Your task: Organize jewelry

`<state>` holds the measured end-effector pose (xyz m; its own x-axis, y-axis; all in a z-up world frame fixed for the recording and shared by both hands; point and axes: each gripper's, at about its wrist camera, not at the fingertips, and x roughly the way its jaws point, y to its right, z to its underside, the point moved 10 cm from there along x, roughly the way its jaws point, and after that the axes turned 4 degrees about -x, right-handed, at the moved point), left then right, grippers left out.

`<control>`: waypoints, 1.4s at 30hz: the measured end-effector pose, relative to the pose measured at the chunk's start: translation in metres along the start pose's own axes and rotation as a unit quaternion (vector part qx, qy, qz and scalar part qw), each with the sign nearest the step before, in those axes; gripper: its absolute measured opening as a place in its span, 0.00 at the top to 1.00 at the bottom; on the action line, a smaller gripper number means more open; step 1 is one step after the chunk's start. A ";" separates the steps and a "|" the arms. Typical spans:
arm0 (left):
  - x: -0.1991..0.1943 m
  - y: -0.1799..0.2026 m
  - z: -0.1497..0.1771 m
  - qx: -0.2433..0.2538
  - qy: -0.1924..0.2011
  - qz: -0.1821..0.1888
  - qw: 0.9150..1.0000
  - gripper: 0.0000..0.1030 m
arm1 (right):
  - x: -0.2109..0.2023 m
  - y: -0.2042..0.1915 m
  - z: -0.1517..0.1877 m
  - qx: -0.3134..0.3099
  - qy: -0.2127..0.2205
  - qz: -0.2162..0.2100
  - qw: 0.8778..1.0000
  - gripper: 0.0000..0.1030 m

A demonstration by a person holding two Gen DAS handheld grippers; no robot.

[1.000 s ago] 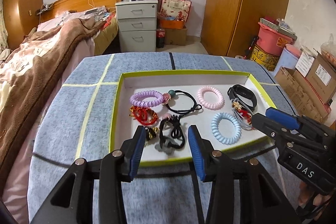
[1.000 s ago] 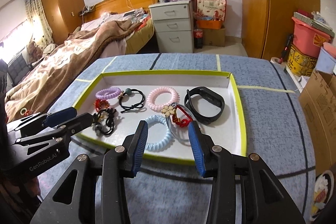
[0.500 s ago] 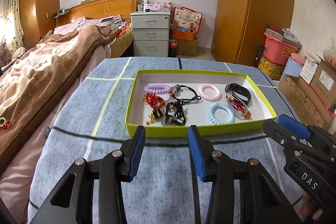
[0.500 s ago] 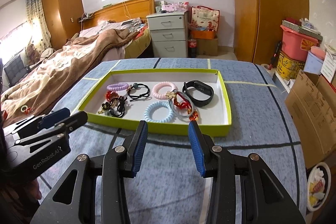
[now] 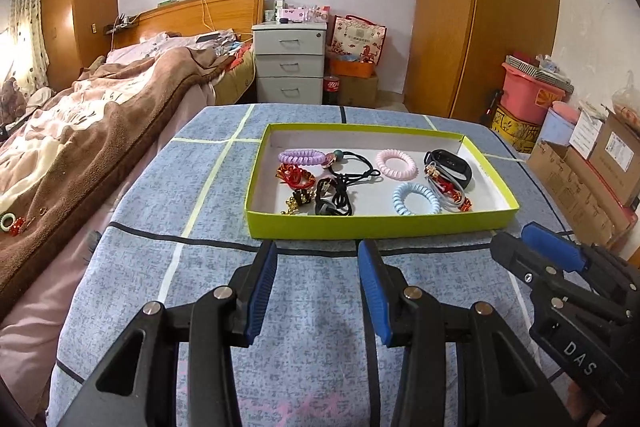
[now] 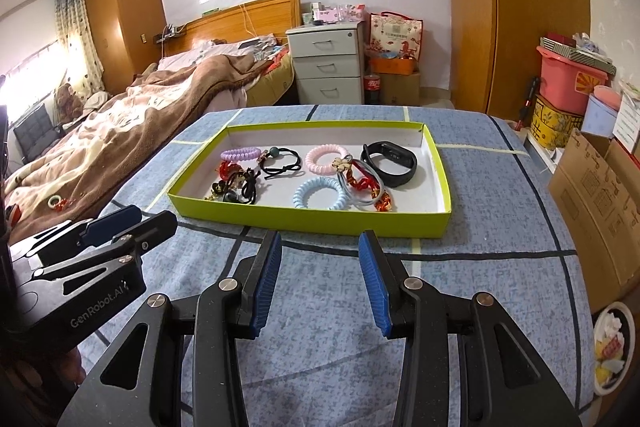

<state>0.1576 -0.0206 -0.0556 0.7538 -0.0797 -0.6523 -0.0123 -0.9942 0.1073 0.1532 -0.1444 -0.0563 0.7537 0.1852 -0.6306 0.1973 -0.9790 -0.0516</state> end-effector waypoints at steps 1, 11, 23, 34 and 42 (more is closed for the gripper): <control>0.000 0.000 0.001 0.001 0.000 0.001 1.000 0.57 | -0.001 -0.001 0.000 0.000 0.000 0.000 1.000 0.60; -0.004 -0.002 0.003 -0.002 0.000 -0.004 1.000 0.57 | -0.003 -0.001 0.003 0.005 0.001 -0.002 1.000 0.60; -0.006 -0.001 0.004 0.005 0.000 -0.010 1.000 0.57 | -0.002 -0.001 0.004 0.007 -0.001 -0.003 1.000 0.60; -0.006 0.000 0.003 0.005 -0.002 -0.010 1.000 0.57 | -0.002 -0.001 0.004 0.007 0.000 -0.003 1.000 0.60; -0.008 -0.002 0.005 0.004 -0.002 -0.014 1.000 0.57 | -0.002 -0.001 0.004 0.008 0.000 -0.002 1.000 0.60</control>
<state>0.1488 -0.0188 -0.0545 0.7507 -0.0526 -0.6586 0.0030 -0.9966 0.0829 0.1489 -0.1444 -0.0581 0.7530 0.1900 -0.6300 0.1912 -0.9793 -0.0668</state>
